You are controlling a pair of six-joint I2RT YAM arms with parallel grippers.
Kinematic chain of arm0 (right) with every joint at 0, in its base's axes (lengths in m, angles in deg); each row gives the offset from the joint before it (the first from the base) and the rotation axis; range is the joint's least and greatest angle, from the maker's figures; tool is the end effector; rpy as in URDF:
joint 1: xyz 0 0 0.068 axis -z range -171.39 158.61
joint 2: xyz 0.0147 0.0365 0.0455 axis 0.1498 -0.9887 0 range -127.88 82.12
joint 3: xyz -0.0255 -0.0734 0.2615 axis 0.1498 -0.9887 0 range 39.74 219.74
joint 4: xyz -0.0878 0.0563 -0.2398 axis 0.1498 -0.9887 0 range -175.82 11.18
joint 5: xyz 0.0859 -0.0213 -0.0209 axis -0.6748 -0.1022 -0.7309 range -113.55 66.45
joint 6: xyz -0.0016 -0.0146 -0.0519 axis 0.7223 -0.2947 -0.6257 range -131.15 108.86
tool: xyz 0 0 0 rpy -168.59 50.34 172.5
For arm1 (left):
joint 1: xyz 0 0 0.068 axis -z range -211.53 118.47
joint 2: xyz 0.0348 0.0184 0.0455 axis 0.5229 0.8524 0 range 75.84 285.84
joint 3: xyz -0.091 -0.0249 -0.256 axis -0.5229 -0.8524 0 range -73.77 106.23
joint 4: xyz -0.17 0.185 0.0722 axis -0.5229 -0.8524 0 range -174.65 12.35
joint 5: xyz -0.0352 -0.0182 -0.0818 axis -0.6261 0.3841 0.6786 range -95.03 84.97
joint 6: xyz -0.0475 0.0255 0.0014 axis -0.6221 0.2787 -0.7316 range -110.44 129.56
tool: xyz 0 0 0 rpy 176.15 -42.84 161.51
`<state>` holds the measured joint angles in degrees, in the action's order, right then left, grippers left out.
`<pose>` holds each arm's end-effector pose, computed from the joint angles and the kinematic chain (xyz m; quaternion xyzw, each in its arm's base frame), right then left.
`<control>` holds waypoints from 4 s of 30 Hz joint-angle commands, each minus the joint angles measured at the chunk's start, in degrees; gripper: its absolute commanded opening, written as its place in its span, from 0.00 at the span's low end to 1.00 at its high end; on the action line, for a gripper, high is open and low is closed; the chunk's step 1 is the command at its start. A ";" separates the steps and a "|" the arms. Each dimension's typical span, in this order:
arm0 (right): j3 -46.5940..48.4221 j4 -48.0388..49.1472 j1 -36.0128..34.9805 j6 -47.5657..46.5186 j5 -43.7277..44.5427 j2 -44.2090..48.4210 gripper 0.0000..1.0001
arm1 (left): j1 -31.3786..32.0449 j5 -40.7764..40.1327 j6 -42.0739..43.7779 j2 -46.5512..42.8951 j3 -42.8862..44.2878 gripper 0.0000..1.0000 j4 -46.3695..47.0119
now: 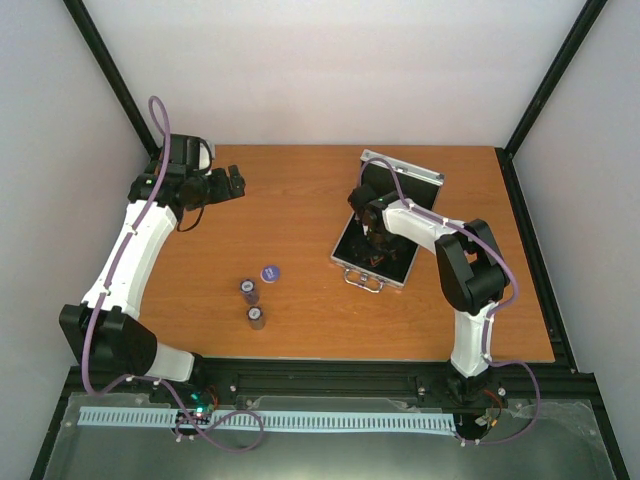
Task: Pack up texas hold em set
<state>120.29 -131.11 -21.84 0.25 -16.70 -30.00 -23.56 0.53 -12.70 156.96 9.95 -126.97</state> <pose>0.3222 0.1846 0.1722 -0.1619 0.9836 -0.0366 0.0713 0.2929 -0.0445 0.3657 -0.0977 0.9234 -0.1395 0.3438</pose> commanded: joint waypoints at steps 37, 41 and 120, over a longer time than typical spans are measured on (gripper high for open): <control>33.26 -11.09 -15.29 0.84 -9.77 -10.89 0.86 | -0.32 0.27 -1.26 -1.43 3.80 1.00 1.37; 38.41 -11.63 -18.11 3.27 -10.07 -16.53 0.86 | -0.34 0.27 -1.89 -1.95 4.27 1.00 1.61; 51.29 -17.52 -27.46 3.10 -3.03 -37.93 0.43 | -0.32 -1.04 1.25 -6.24 1.97 1.00 0.01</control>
<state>174.61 -144.97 -48.92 3.79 -21.40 -65.54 -23.56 -0.52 -12.61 152.35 11.65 -126.21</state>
